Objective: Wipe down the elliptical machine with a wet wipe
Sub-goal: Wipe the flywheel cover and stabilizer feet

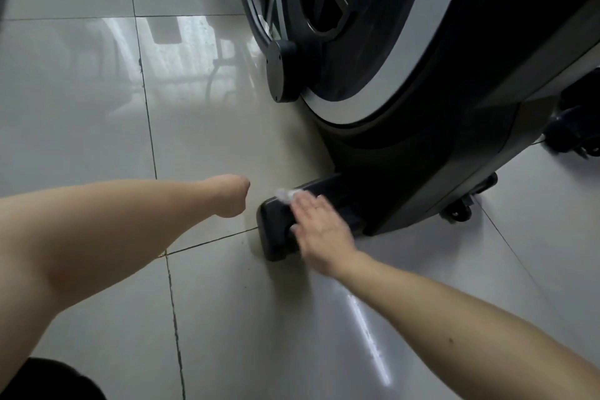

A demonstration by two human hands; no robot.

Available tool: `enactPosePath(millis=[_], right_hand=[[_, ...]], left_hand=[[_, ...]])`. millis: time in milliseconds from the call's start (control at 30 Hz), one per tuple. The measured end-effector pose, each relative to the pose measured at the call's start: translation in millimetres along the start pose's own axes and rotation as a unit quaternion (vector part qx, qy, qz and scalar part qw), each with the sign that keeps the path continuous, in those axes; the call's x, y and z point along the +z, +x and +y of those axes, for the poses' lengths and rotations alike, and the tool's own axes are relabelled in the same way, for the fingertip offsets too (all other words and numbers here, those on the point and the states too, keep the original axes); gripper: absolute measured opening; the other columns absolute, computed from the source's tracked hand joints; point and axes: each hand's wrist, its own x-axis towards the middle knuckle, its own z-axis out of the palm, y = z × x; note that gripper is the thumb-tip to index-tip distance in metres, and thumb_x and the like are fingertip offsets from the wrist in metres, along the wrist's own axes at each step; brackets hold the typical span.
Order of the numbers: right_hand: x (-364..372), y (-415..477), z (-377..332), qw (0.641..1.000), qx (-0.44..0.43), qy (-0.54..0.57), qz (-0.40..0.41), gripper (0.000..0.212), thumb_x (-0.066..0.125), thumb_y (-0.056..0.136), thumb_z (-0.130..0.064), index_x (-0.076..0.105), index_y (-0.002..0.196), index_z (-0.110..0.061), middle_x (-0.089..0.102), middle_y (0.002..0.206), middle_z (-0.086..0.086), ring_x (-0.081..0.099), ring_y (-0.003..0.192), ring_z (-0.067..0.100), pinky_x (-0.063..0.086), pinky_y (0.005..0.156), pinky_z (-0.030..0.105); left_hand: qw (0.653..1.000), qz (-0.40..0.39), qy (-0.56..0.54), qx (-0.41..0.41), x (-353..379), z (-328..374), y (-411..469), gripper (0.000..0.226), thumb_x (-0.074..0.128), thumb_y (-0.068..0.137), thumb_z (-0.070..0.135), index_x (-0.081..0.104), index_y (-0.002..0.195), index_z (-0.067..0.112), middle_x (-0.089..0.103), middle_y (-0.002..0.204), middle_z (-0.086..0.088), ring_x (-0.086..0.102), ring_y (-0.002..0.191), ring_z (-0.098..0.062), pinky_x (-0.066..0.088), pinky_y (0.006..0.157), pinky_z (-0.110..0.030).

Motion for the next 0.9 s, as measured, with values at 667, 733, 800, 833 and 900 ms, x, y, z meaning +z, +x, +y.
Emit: enactPosePath(millis=[667, 733, 800, 833, 900], right_hand=[[11, -5, -46, 0.995, 0.066, -0.039, -0.071, 0.075, 0.022, 0.095, -0.040, 0.056, 0.134, 0.015, 0.051, 0.145, 0.030, 0.046, 0.140, 0.040, 0.022, 0.122, 0.050], [11, -6, -32, 0.997, 0.025, -0.052, -0.052, 0.075, 0.020, 0.096, -0.042, 0.051, 0.141, 0.010, 0.049, 0.149, 0.025, 0.042, 0.143, 0.037, 0.013, 0.128, 0.045], [-2, 6, -5, 0.995, 0.082, -0.058, -0.019, 0.072, 0.020, 0.098, -0.041, 0.049, 0.143, 0.007, 0.050, 0.149, 0.023, 0.040, 0.144, 0.035, 0.007, 0.127, 0.042], [-8, 11, 6, 0.991, 0.120, -0.060, -0.024, 0.069, 0.020, 0.102, -0.040, 0.044, 0.147, 0.007, 0.044, 0.153, 0.023, 0.035, 0.147, 0.034, 0.004, 0.127, 0.042], [-10, 18, 6, 0.985, 0.154, -0.063, -0.049, 0.065, 0.026, 0.108, -0.037, 0.032, 0.152, 0.010, 0.029, 0.161, 0.026, 0.021, 0.153, 0.034, 0.002, 0.128, 0.044]], left_hand=[[0.996, -0.045, 0.070, 0.012, 4, -15, -8, 0.036, 0.046, 0.100, 0.018, 0.051, 0.135, 0.011, 0.059, 0.134, -0.009, 0.059, 0.120, -0.030, 0.050, 0.099, -0.037], [0.997, -0.038, 0.061, 0.014, 3, -15, -7, 0.036, 0.047, 0.100, 0.019, 0.052, 0.135, 0.011, 0.058, 0.135, -0.009, 0.059, 0.120, -0.031, 0.049, 0.099, -0.037], [0.998, -0.036, 0.057, 0.015, 2, -15, -7, 0.037, 0.047, 0.100, 0.019, 0.051, 0.136, 0.011, 0.058, 0.136, -0.009, 0.057, 0.122, -0.031, 0.049, 0.100, -0.037], [0.997, -0.039, 0.057, 0.015, 4, -16, -7, 0.038, 0.047, 0.100, 0.019, 0.051, 0.137, 0.011, 0.057, 0.136, -0.009, 0.057, 0.122, -0.031, 0.048, 0.101, -0.038], [0.996, -0.048, 0.069, 0.014, 7, -17, -8, 0.038, 0.046, 0.101, 0.020, 0.049, 0.138, 0.011, 0.057, 0.136, -0.009, 0.057, 0.123, -0.030, 0.048, 0.101, -0.037]])
